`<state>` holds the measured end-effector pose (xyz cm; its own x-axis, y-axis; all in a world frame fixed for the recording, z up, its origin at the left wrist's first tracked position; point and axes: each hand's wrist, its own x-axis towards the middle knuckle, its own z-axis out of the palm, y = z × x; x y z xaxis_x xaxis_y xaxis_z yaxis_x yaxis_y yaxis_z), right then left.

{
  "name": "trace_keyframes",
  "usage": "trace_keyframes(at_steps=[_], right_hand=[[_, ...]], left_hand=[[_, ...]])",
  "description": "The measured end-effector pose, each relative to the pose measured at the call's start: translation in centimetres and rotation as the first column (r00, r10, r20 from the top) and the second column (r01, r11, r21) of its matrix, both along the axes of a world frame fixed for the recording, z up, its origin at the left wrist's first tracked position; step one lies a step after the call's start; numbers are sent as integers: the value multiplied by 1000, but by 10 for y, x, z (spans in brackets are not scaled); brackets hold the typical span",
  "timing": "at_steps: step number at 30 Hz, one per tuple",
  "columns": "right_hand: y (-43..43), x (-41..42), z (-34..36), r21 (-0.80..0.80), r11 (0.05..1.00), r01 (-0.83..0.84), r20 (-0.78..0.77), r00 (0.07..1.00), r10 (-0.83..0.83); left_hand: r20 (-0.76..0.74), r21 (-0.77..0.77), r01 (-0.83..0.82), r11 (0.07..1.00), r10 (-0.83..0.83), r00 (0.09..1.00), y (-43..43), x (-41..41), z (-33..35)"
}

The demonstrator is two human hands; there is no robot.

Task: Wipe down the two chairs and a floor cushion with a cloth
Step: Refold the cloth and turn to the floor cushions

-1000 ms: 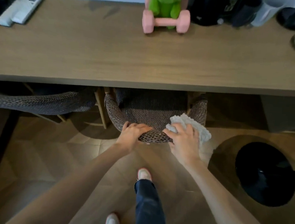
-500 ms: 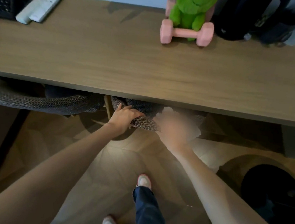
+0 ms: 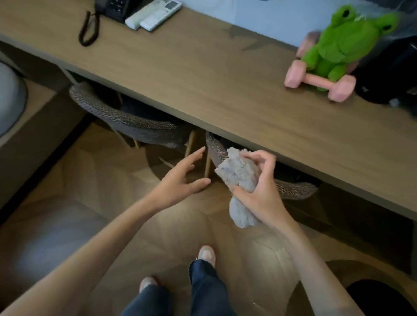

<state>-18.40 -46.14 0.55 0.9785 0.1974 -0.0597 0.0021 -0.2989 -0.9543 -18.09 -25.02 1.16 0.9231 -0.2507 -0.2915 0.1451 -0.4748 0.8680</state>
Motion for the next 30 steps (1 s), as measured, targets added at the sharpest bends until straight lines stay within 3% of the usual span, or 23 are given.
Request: trace_keyframes(at_steps=[2, 4, 9, 12, 17, 22, 25, 30], right_hand=[[37, -4, 14, 68, 993, -97, 19, 995, 96], [80, -5, 24, 71, 977, -200, 41, 979, 198], [198, -10, 36, 79, 914, -397, 72, 917, 392], [271, -16, 33, 73, 873, -483, 62, 875, 479], [399, -21, 22, -192, 804, -562, 87, 807, 585], [502, -16, 11, -395, 664, -635, -32, 732, 681], [557, -9, 10, -404, 510, -759, -187, 615, 766], [635, 15, 3, -352, 429, -832, -239, 523, 818]], left_hand=[[-104, -148, -89, 985, 74, 992, 33, -18, 19], [-59, -193, -110, 975, 100, 993, 66, -35, 32], [128, -144, -393, 908, 411, 903, 164, -77, 37], [200, -122, -477, 871, 492, 847, 235, -99, 34], [296, 55, -545, 837, 508, 809, 367, -129, 33], [372, 305, -503, 809, 385, 845, 477, -145, 42], [393, 385, -443, 810, 291, 873, 526, -146, 46], [422, 408, -415, 813, 235, 876, 603, -131, 41]])
